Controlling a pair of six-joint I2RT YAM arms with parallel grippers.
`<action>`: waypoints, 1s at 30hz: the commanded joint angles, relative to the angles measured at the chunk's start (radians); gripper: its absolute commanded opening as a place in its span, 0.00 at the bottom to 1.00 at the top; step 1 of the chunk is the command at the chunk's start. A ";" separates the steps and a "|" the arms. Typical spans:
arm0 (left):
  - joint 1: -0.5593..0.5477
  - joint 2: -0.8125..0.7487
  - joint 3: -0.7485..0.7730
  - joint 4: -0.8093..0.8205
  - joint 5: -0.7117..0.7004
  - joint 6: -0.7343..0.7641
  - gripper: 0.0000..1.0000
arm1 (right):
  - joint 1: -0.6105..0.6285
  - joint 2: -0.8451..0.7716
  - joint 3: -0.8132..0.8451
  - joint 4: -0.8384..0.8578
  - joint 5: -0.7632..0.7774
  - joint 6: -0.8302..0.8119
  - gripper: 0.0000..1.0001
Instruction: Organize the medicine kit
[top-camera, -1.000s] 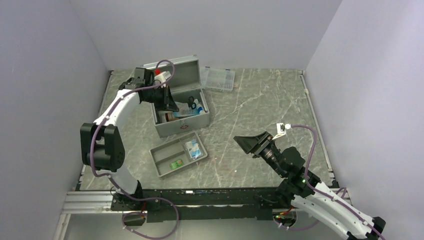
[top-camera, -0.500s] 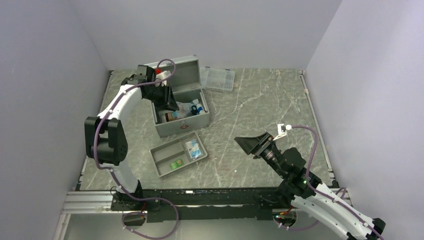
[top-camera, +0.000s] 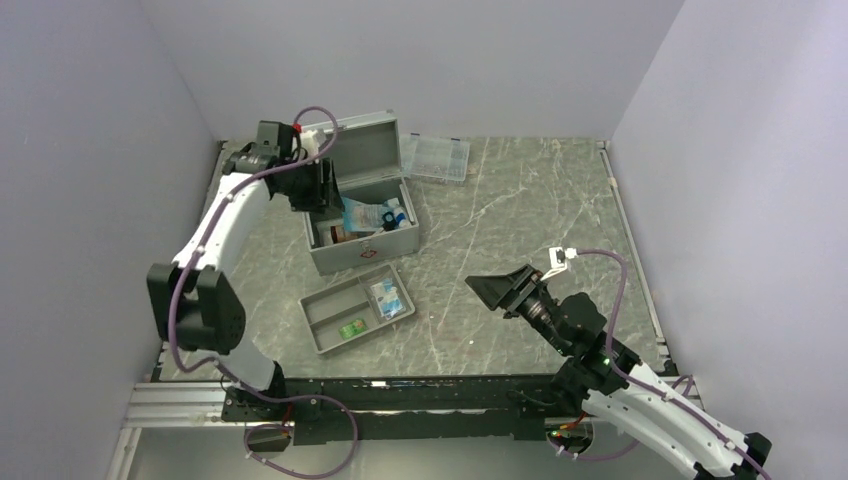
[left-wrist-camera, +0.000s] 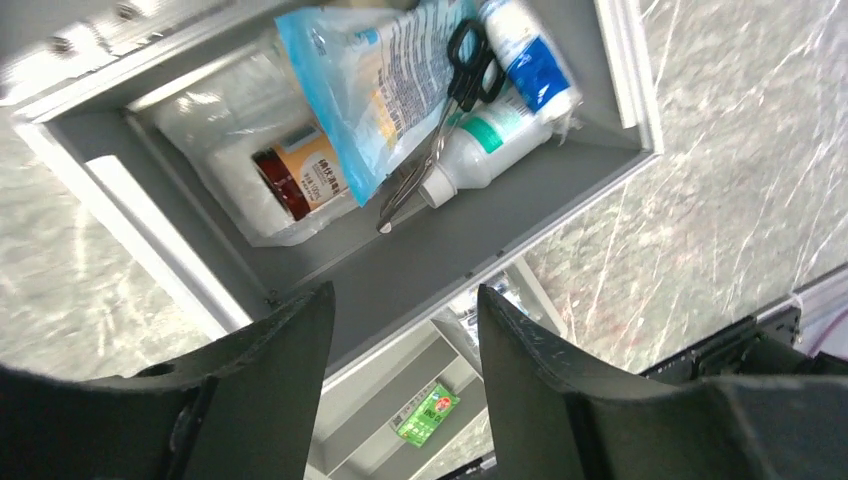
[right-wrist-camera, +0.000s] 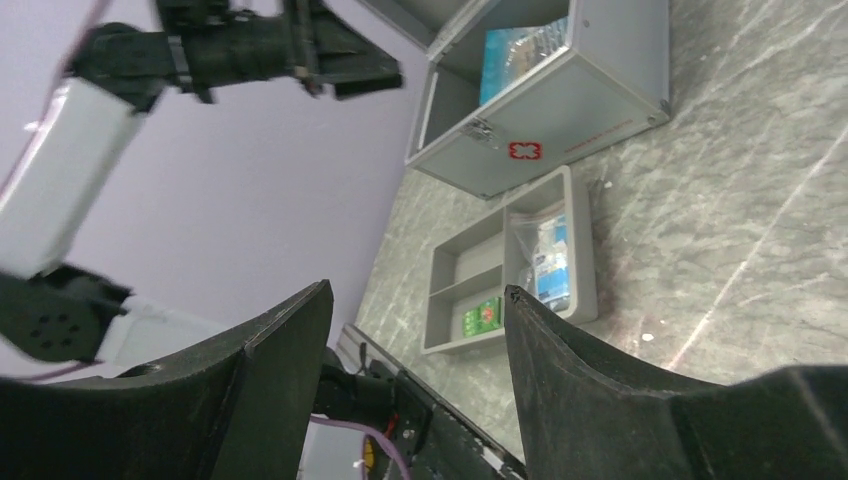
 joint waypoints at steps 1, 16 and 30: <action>0.000 -0.186 0.009 0.048 -0.080 -0.017 0.63 | 0.000 0.067 0.060 -0.022 -0.002 -0.055 0.66; 0.000 -0.525 -0.171 0.084 -0.166 -0.003 0.99 | 0.003 0.478 0.371 -0.139 -0.090 -0.369 0.68; 0.001 -0.845 -0.389 0.090 -0.310 -0.028 0.99 | 0.023 0.816 0.639 -0.173 -0.063 -0.489 0.68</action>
